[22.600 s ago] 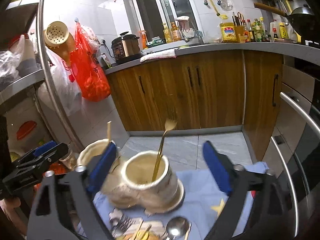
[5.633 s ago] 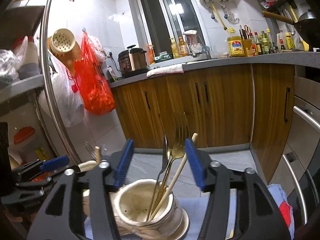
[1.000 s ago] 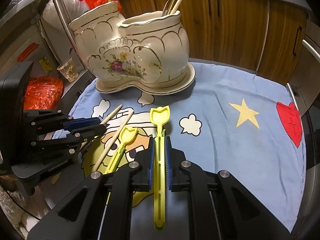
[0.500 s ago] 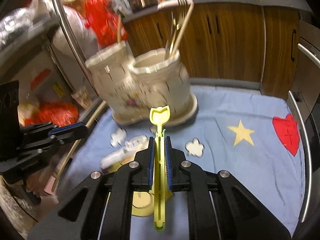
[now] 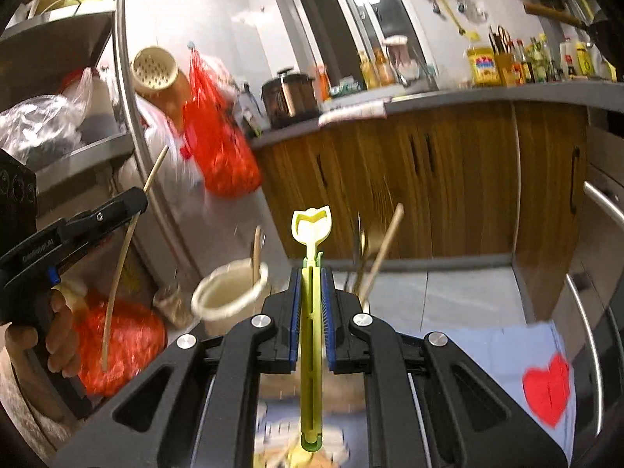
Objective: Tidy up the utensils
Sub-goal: 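Lift the chopstick and yellow utensil and carry both over the ceramic holder, then open the left tool dropping the chopstick into the larger pot while the right drops the yellow utensil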
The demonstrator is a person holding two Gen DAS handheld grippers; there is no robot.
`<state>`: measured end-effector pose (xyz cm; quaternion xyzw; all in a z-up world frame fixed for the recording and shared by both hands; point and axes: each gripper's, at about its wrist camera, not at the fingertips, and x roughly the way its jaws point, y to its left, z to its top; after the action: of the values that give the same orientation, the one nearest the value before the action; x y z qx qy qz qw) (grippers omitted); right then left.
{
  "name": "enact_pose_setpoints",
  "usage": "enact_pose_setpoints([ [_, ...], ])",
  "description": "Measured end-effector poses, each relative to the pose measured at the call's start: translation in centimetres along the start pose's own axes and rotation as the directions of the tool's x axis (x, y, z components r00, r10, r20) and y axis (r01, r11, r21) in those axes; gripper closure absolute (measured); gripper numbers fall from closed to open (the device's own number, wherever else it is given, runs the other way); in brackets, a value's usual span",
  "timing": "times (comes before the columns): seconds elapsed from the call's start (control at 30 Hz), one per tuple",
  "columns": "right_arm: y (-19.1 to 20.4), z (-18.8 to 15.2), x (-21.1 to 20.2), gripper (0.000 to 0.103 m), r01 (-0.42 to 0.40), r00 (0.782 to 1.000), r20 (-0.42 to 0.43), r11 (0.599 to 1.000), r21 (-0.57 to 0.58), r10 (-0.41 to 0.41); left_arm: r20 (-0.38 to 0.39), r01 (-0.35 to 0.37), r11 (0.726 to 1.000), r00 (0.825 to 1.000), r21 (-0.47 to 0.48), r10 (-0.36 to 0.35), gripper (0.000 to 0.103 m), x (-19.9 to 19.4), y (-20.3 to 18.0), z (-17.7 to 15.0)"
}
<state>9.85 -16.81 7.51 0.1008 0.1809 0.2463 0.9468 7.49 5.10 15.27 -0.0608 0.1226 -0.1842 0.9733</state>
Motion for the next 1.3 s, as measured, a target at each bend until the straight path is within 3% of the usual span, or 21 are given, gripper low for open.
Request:
enact_pose_setpoints([
  [0.13,-1.2,0.9,1.9,0.093,0.022,0.998,0.051,1.0,0.021,-0.023,0.033,-0.033,0.999,0.999,-0.022,0.033,0.096,3.2,0.6,0.8],
  [0.3,-2.6,1.5,3.6,0.093,-0.009,0.993,0.116,0.998,0.059,0.002,0.121,-0.063,0.996,0.99,-0.064,0.071,0.096,4.7,1.8,1.3],
  [0.7,-3.4,-0.2,6.0,0.093,-0.043,0.992,0.118,0.996,0.073,0.034,0.164,-0.135,0.988,0.976,-0.077,0.146,0.096,7.0,3.1,-0.6],
  [1.0,-2.5,-1.4,6.6,0.093,-0.03,0.994,0.108,0.999,0.035,0.026,0.131,-0.133,0.99,0.982,-0.04,0.137,0.096,6.6,2.6,-1.8],
  [1.3,-1.9,-2.0,5.2,0.093,-0.014,0.998,0.064,1.0,-0.006,0.014,0.042,-0.114,0.993,0.992,-0.036,0.116,0.096,5.0,2.9,-3.2],
])
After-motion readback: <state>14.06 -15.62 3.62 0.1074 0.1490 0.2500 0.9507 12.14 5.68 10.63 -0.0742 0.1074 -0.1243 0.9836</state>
